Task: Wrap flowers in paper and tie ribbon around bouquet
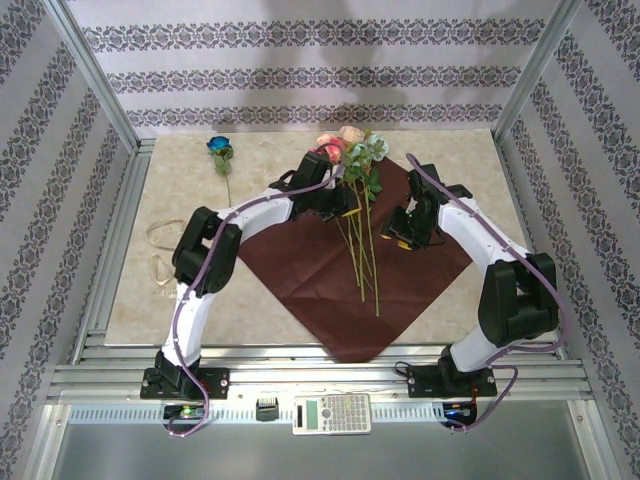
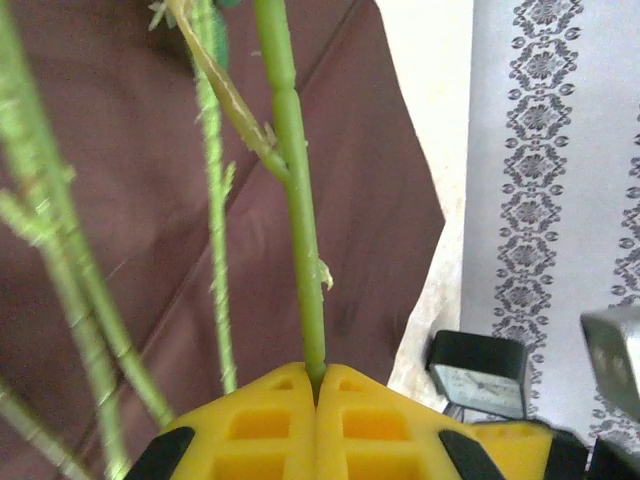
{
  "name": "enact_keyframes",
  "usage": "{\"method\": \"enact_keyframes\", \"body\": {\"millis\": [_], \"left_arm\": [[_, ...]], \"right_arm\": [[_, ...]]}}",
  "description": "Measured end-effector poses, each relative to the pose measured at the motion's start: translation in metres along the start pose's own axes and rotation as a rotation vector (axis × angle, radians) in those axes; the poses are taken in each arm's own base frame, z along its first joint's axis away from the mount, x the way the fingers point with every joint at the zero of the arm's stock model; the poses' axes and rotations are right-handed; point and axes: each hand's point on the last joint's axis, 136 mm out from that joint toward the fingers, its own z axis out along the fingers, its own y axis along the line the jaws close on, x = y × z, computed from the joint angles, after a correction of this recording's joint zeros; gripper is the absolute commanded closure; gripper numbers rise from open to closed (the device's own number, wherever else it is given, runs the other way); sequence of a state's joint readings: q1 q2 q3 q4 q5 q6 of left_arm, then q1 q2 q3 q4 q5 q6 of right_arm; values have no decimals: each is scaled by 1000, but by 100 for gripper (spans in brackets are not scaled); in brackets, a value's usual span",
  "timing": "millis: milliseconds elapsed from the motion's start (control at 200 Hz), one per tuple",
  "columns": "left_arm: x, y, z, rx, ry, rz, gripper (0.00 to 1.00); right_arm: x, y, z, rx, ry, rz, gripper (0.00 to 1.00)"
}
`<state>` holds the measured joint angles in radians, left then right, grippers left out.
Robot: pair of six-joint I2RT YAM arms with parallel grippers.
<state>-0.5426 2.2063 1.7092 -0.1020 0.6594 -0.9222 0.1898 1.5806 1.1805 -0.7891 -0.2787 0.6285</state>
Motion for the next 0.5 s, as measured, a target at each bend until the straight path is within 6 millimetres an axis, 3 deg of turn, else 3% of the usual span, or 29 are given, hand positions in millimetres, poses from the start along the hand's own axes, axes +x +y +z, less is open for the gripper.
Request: {"method": "enact_keyframes", "body": {"millis": [165,235,355,425,500], "left_arm": [[-20,-10,16,28,-20,13,100],[-24,-9,20,24,-20,16,74],[-24,-2,22,-16,-6,16,45],[-22,6,19,-67,4,17,37],[-21,14,11,-139,-2,25,35]], "right_arm": [[3,-10,2,10,7,21,54],[4,-13,1,10,4,25,54],[3,-15,-2,7,-5,30,54],[4,-15,-3,6,-6,30,54],[4,-15,-2,8,-4,30,54]]}}
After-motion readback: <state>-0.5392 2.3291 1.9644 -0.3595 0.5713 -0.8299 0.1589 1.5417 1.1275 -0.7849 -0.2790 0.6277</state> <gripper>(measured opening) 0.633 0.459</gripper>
